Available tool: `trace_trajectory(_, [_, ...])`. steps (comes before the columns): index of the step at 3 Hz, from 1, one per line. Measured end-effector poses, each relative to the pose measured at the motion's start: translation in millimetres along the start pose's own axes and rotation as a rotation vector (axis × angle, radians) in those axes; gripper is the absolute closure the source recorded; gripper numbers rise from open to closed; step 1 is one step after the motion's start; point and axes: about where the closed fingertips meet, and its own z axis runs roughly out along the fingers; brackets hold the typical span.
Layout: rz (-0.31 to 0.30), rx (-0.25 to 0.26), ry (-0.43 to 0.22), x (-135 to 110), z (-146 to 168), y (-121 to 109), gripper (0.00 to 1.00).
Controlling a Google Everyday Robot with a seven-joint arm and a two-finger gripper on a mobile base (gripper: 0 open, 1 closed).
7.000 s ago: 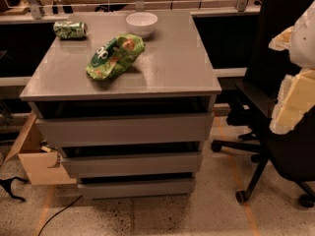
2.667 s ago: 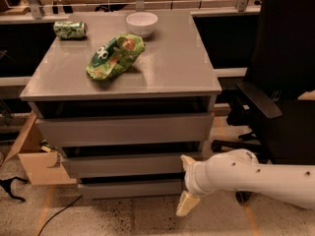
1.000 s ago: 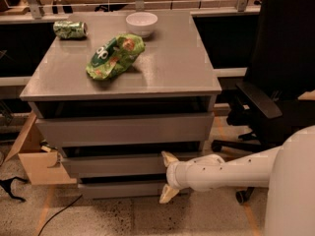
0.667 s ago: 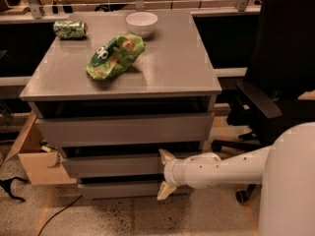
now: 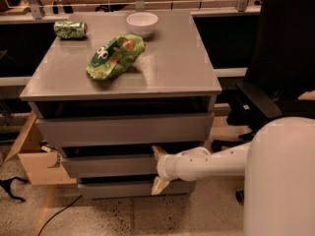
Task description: Open middle drawer
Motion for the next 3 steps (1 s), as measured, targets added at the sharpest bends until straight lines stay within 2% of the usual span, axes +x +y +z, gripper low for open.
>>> trace_trajectory(1, [-0.007,-0.023,-0.004,-4.0,15.7,-4.0,0.00])
trace_trajectory(2, [-0.014,-0.050,-0.009,-7.9,28.7,-6.8,0.17])
trace_trajectory(3, [-0.015,-0.071,-0.001,-5.3,26.5,-3.2,0.41])
